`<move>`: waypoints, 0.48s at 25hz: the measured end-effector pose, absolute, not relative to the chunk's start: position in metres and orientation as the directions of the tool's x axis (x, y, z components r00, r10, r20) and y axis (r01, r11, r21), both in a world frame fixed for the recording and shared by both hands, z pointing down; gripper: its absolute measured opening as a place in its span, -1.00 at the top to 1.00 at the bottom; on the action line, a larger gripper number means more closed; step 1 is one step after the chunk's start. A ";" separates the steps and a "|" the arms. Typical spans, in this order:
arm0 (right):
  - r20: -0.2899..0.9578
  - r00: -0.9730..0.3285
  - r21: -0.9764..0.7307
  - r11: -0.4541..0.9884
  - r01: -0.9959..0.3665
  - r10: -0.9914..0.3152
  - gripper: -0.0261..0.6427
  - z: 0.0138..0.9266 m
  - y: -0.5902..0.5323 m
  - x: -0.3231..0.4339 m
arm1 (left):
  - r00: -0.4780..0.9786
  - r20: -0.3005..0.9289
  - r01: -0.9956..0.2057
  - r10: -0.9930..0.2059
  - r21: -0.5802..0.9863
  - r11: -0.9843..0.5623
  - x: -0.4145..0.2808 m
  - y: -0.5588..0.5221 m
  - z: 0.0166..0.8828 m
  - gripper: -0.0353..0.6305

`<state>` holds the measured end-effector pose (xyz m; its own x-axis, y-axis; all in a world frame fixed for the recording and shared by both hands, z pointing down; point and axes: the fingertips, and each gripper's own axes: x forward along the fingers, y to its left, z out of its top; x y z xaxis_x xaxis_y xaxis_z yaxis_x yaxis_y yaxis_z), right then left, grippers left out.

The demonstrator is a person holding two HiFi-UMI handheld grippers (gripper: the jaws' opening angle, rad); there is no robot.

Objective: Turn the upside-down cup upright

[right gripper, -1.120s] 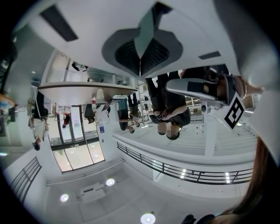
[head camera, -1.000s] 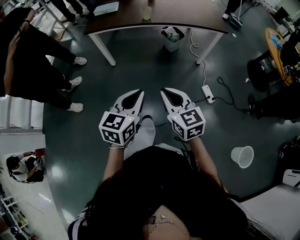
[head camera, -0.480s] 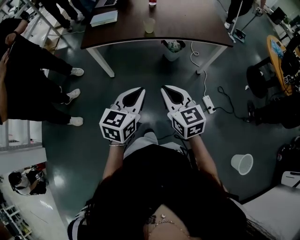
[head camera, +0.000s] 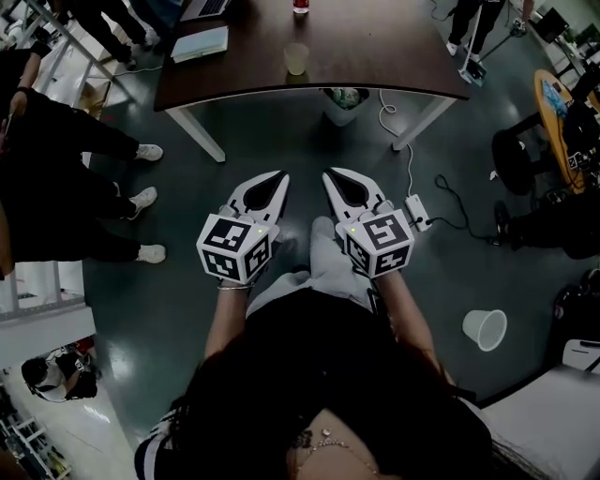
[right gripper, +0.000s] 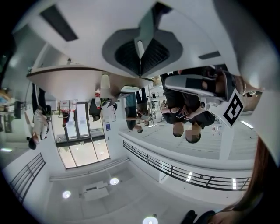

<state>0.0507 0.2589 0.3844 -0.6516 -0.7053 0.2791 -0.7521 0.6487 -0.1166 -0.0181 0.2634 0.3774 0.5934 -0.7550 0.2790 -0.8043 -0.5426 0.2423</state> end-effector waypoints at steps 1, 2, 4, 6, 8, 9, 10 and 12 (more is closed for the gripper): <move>0.279 -0.653 -0.120 0.649 -0.751 -0.705 0.87 0.387 0.254 0.050 | 0.591 0.283 -0.806 -0.755 0.246 -0.539 -0.019 0.259 0.380 0.88; 0.279 -0.654 -0.123 0.649 -0.750 -0.703 0.87 0.389 0.248 0.049 | 0.589 0.286 -0.807 -0.756 0.249 -0.535 -0.020 0.253 0.384 0.88; 0.280 -0.658 -0.129 0.652 -0.747 -0.699 0.87 0.394 0.233 0.048 | 0.583 0.294 -0.811 -0.757 0.254 -0.527 -0.022 0.240 0.389 0.88; 0.282 -0.662 -0.133 0.655 -0.744 -0.695 0.87 0.398 0.213 0.047 | 0.580 0.300 -0.814 -0.758 0.256 -0.521 -0.022 0.223 0.394 0.88; 0.280 -0.666 -0.136 0.658 -0.741 -0.692 0.87 0.400 0.189 0.045 | 0.576 0.304 -0.816 -0.759 0.256 -0.518 -0.023 0.201 0.397 0.88; 0.278 -0.668 -0.137 0.659 -0.739 -0.691 0.87 0.400 0.176 0.044 | 0.575 0.305 -0.818 -0.760 0.255 -0.516 -0.024 0.189 0.397 0.88; 0.275 -0.669 -0.137 0.661 -0.738 -0.691 0.87 0.400 0.162 0.043 | 0.573 0.305 -0.819 -0.761 0.254 -0.515 -0.024 0.176 0.398 0.88; 0.269 -0.671 -0.138 0.662 -0.736 -0.690 0.87 0.399 0.135 0.043 | 0.569 0.304 -0.821 -0.764 0.251 -0.512 -0.025 0.150 0.397 0.88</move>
<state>0.0429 0.1352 0.3993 -0.6713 -0.6905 0.2693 -0.7365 0.6623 -0.1379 -0.0246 0.1497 0.3970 0.5692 -0.7639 0.3042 -0.8215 -0.5123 0.2505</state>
